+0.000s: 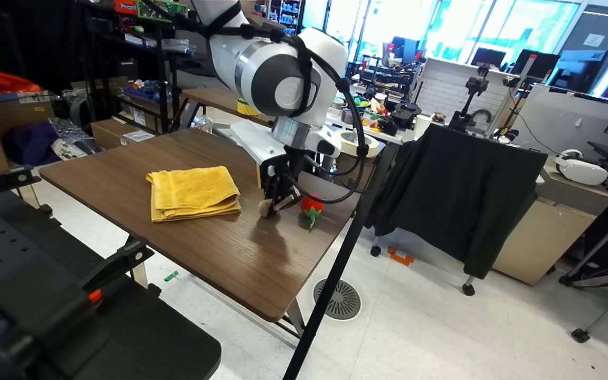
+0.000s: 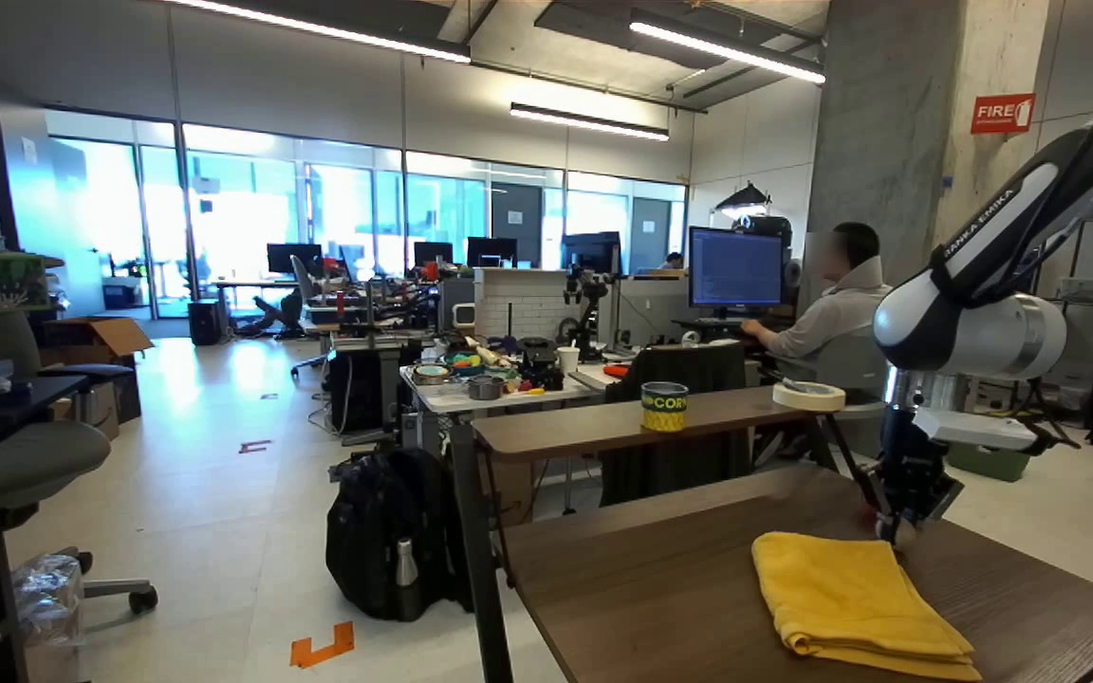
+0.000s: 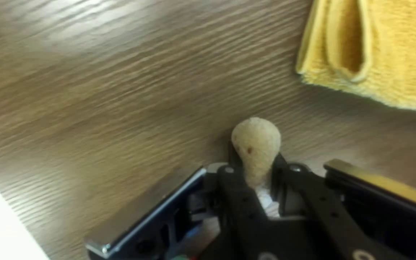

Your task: Take the red plushie to the right, then put the brown plushie in the corner toward you, and lastly, use the yellow towel to clean the table.

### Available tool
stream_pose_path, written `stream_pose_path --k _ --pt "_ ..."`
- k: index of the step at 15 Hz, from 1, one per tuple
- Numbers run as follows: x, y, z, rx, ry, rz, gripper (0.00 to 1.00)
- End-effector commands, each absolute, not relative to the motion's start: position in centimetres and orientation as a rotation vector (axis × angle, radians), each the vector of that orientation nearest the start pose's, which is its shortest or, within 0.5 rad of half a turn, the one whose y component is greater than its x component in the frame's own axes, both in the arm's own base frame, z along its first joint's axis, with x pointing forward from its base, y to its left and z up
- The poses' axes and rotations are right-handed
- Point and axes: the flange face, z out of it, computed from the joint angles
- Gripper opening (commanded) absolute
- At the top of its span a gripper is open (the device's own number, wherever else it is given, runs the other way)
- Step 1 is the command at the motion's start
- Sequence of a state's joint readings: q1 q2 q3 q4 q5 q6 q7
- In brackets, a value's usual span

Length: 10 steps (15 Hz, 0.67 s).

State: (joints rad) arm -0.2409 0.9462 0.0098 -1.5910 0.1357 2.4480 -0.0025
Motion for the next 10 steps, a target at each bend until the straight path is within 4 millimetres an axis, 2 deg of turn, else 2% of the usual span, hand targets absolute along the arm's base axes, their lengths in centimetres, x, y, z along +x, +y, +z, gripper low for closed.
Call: stream_pose_path --k 1,4,8,10 --pt "62.7 -13.0 11.4 -3.171 0.526 0.062 0.05" --pt "59.9 -10.7 13.1 -3.311 0.502 0.093 0.05" --pt "53.5 -7.0 15.0 -3.509 0.392 0.345 0.05" --pt "50.8 -6.4 16.4 -3.589 0.456 0.504 0.05"
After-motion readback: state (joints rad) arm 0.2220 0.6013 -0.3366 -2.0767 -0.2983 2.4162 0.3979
